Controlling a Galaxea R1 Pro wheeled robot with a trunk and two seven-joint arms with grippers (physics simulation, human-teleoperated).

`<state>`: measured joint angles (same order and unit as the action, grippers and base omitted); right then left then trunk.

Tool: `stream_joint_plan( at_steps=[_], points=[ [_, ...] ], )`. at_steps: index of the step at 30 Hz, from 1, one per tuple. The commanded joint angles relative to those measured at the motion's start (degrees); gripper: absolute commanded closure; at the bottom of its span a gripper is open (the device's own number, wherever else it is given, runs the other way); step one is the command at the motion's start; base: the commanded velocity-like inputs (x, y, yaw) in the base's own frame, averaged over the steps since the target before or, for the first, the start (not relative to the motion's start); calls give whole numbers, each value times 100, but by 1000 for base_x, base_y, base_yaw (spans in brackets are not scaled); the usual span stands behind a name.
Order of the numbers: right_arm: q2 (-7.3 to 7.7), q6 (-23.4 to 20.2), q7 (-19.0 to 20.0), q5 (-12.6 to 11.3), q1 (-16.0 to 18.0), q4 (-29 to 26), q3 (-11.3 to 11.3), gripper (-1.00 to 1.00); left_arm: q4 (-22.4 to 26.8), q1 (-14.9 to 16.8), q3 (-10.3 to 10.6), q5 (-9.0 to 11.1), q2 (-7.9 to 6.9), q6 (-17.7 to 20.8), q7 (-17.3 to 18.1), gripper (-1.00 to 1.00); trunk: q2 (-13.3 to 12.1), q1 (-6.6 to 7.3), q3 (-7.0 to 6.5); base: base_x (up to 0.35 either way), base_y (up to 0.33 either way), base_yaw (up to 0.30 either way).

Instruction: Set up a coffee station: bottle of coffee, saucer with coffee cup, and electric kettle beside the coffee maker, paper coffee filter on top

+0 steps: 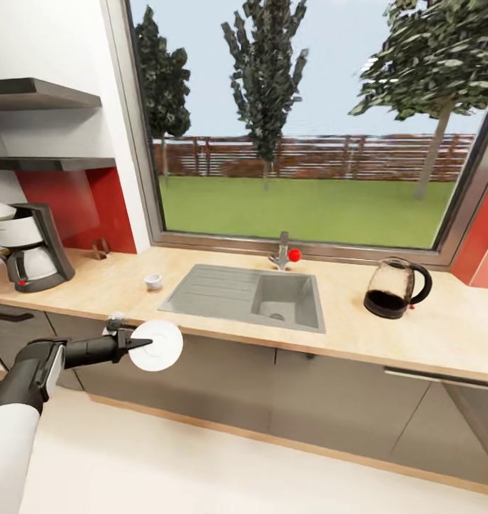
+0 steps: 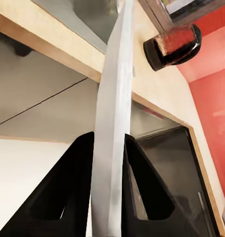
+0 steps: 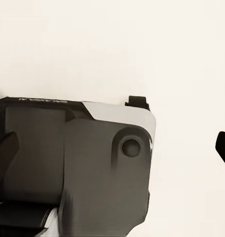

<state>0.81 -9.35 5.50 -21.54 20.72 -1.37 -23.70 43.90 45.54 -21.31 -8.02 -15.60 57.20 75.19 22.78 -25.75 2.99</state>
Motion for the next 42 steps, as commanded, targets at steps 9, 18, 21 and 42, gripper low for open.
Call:
stream_joint_plan(
  at_steps=[9,18,21,42],
  points=[
    [-2,-32,12,-58,2,-12,-53,-100,4,-43,-81,19,-203,37,39,100,13,-4,79,0,0,175],
    [-2,-32,12,-55,2,-12,-56,-100,4,-59,-78,11,-215,29,39,100,13,-4,145,0,0,175],
    [-2,-32,12,-57,2,-12,-56,-100,4,-61,-82,11,-215,29,39,100,13,-4,167,0,0,176],
    [-2,546,12,915,2,-16,-53,-100,4,-71,-435,2,-215,-16,-4,100,13,-4,251,59,90,97]
  ],
)
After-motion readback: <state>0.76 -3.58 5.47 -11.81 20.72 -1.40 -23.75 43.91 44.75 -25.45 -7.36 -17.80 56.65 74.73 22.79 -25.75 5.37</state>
